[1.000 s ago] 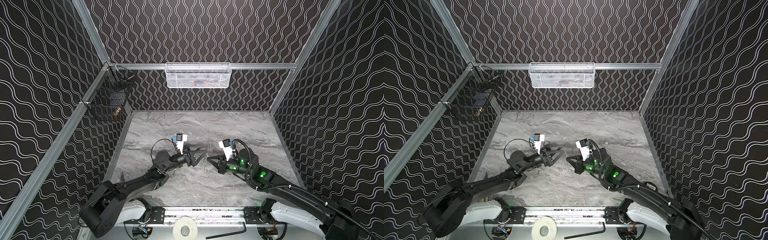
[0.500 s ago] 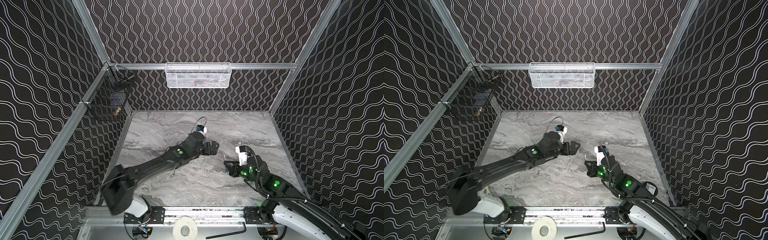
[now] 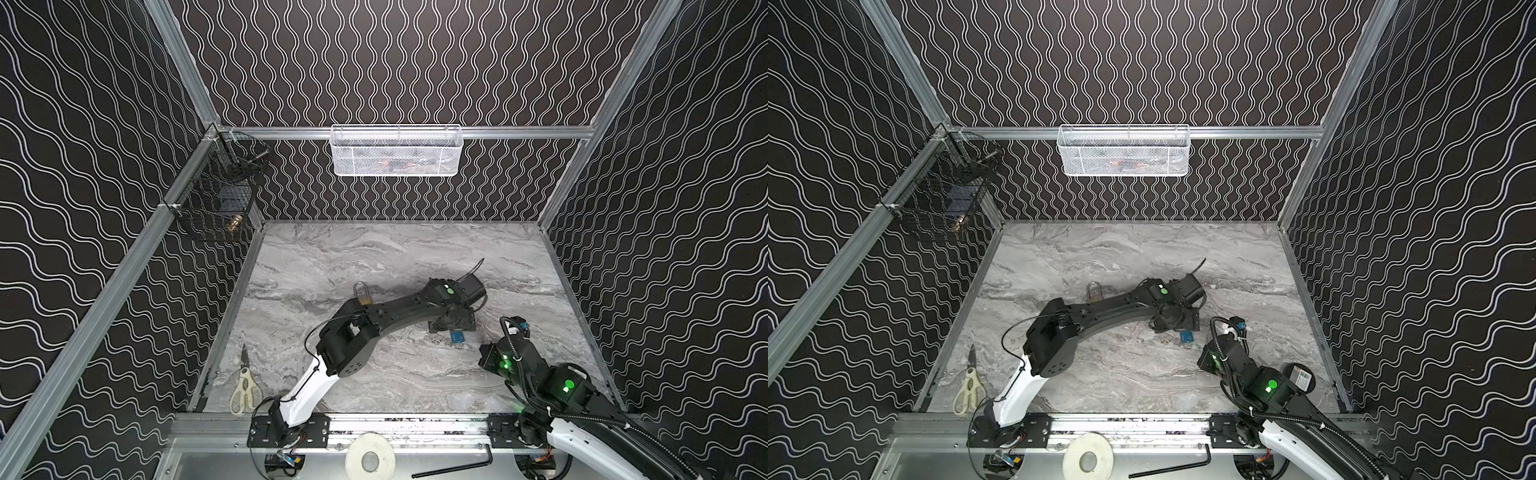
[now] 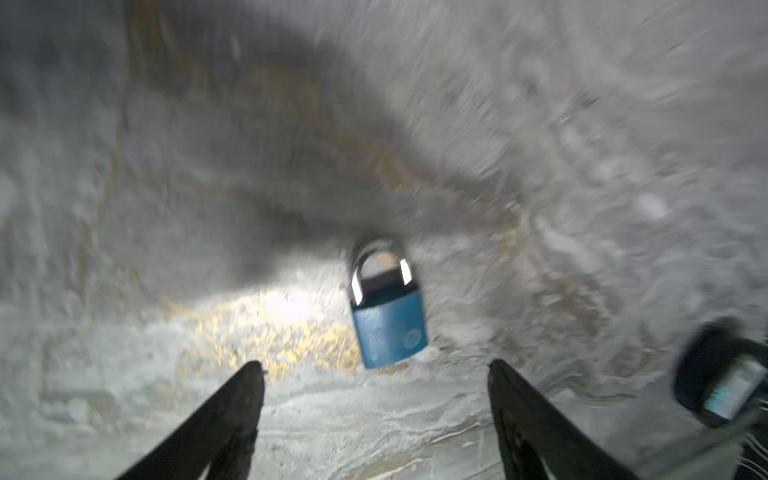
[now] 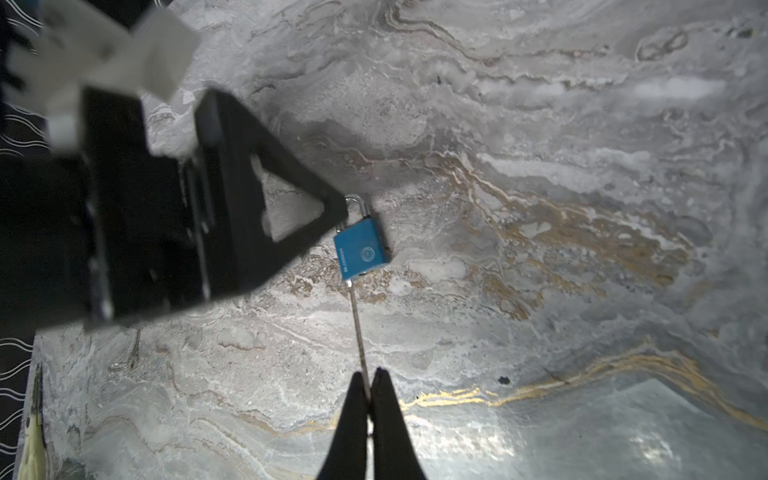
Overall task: Unlock with the key
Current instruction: 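Reach the left gripper to the blue padlock while the right arm draws back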
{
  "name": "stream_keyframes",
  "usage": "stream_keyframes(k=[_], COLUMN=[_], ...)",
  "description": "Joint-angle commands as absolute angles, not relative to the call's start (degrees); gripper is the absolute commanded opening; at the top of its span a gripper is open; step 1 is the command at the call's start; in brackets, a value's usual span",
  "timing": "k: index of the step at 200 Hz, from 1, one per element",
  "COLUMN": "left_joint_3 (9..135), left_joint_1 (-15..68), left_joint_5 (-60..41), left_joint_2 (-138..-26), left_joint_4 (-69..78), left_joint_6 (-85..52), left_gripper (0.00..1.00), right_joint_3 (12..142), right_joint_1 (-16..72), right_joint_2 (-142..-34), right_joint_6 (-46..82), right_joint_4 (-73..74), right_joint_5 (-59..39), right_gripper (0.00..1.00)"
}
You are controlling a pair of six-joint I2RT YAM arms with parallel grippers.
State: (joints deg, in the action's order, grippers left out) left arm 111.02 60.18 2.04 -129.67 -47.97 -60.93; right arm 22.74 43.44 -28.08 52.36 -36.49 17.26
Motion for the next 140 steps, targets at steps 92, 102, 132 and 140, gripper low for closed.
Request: stream_keyframes(k=[92, 102, 132, 140], left_joint_3=[122.87, 124.11, 127.97, 129.63], left_joint_1=[63.28, 63.36, 63.37, 63.27], left_joint_5=[8.1, 8.88, 11.91, 12.87], left_joint_2=[-139.96, -140.98, -144.0, -144.98], left_joint_4=[-58.4, -59.73, -63.46, -64.81], left_joint_6=[-68.29, -68.14, -68.01, -67.97], left_gripper=[0.7, 0.7, 0.69, 0.69], right_joint_3=[19.01, 18.68, 18.72, 18.81], right_joint_1=[43.59, 43.59, 43.59, 43.59], right_joint_2=[-16.72, -15.94, -15.25, -15.58], right_joint_6=[54.5, 54.4, 54.27, 54.14], right_joint_4=[-38.6, -38.25, -38.21, -38.22], right_joint_5=[15.38, 15.29, 15.39, 15.14], right_gripper=[0.0, 0.0, 0.0, 0.0])
